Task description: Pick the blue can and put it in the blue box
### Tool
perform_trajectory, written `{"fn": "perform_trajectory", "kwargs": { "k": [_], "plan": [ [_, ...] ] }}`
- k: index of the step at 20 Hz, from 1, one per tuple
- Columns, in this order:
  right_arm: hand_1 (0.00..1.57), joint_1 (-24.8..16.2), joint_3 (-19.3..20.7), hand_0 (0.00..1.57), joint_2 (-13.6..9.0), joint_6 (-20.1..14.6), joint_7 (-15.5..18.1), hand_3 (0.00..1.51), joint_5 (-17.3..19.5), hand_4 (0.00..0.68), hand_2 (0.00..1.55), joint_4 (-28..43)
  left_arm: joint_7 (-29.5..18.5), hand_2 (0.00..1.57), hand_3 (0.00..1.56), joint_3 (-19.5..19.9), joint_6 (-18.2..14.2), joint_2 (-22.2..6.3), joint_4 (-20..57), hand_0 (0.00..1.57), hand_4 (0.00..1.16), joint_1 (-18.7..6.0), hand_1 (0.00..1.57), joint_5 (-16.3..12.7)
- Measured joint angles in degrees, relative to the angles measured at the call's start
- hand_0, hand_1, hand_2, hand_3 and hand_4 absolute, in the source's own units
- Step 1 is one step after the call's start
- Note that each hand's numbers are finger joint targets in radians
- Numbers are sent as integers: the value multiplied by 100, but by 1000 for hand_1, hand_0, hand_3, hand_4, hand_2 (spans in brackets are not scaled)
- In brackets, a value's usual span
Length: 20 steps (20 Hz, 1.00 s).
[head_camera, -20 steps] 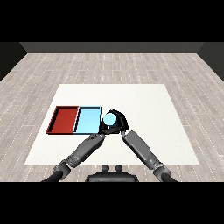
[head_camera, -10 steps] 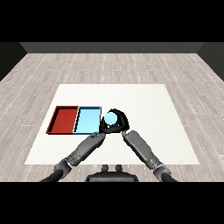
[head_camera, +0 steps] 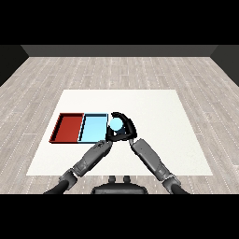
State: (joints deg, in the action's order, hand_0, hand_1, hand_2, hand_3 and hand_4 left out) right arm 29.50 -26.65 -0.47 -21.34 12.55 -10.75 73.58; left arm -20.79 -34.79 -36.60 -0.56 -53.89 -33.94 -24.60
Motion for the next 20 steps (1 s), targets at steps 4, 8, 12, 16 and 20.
{"fn": "perform_trajectory", "kwargs": {
  "k": [4, 8, 12, 16, 20],
  "plan": [
    [0, -72, 37, 0, -25, 97, -39, 0, 156, 0, 0, 51, 182, 1569, 1480, 42, -29, -4, -110, 1571, 1145, 54, 1571, 96],
    [0, -168, 151, 0, 5, 80, -109, 0, 259, 0, 0, 166, 43, 1571, 1493, 79, 14, 25, 26, 1571, 1149, 25, 1571, 59],
    [0, -250, 592, 0, -95, 220, -147, 0, 128, 0, 0, 370, -7, 1571, 1492, 112, -16, 43, 39, 1571, 1143, 98, 1571, 41],
    [0, -387, 948, 0, -77, 417, -152, 0, -315, 0, 0, 722, -108, 1571, 1481, 321, 83, 38, 113, 1571, 1147, 197, 1571, 25],
    [0, -560, 1385, 0, -336, 685, -132, 0, -614, 0, 0, 1229, -374, 1568, 1466, 565, 77, 14, 331, 1571, 1148, 178, 1571, -5]
  ]
}}
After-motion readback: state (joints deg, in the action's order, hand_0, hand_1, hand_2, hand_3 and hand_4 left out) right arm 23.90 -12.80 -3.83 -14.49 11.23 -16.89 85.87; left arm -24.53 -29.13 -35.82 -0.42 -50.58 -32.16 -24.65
